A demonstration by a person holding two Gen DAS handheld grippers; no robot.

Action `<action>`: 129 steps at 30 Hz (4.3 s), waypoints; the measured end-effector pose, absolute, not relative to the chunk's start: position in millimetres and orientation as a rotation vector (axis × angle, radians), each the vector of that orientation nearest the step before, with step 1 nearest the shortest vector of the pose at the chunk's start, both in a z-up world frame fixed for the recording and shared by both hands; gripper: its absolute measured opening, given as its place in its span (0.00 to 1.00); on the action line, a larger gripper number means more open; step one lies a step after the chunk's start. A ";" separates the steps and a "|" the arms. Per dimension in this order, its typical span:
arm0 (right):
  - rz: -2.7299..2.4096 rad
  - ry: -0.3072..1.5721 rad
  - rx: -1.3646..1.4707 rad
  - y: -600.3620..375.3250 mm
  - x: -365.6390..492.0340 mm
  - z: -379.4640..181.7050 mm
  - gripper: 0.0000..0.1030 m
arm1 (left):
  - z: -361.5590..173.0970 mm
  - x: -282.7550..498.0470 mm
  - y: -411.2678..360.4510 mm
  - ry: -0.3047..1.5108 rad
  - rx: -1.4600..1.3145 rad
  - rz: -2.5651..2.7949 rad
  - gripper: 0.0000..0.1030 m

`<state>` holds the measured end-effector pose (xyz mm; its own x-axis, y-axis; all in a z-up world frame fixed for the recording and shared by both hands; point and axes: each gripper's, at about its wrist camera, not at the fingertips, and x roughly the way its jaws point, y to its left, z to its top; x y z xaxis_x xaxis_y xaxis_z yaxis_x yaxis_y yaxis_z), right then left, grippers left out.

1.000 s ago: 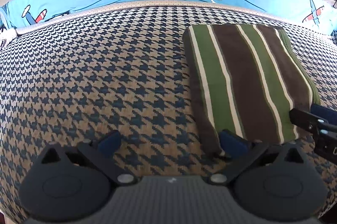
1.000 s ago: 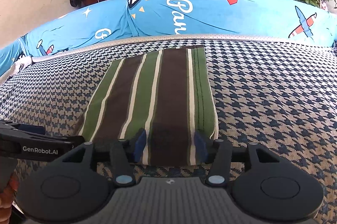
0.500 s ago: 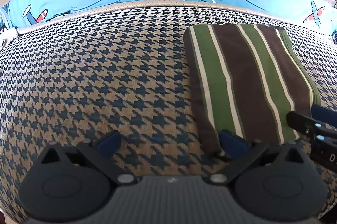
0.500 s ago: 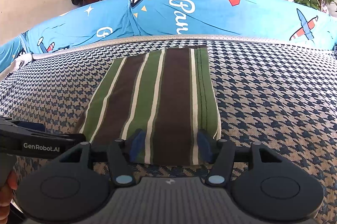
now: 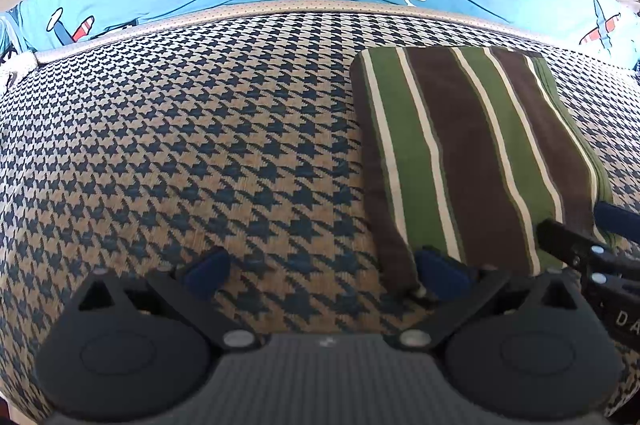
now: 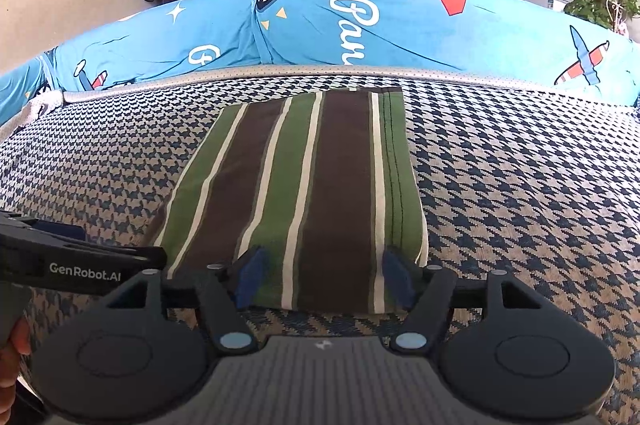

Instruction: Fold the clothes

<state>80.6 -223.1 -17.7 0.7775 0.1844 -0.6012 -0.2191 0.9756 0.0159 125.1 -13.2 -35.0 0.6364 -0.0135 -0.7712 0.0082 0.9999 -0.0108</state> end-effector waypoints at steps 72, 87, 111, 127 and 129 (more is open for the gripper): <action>0.135 0.700 0.150 -269.7 74.0 -0.6 0.76 | -10.4 -11.9 -89.7 0.811 -0.016 -0.015 1.00; 0.197 0.736 0.087 -264.6 83.7 4.0 0.76 | -8.1 18.6 -69.2 0.819 -0.071 -0.007 1.00; 0.299 0.795 0.071 -295.1 117.7 28.0 0.76 | 0.2 28.1 -73.2 0.814 -0.100 -0.019 1.00; 0.308 0.814 0.103 -293.9 128.5 32.0 0.76 | 30.5 60.2 -66.9 0.780 -0.090 -0.086 1.00; 0.312 0.808 0.094 -292.9 129.9 33.3 0.76 | 33.5 64.7 -67.0 0.778 -0.075 -0.095 1.00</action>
<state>129.9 -292.9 33.3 0.6480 0.3095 -0.6959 -0.2384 0.9502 0.2005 64.7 -67.0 33.5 0.7086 -0.1130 -0.6965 0.0580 0.9931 -0.1021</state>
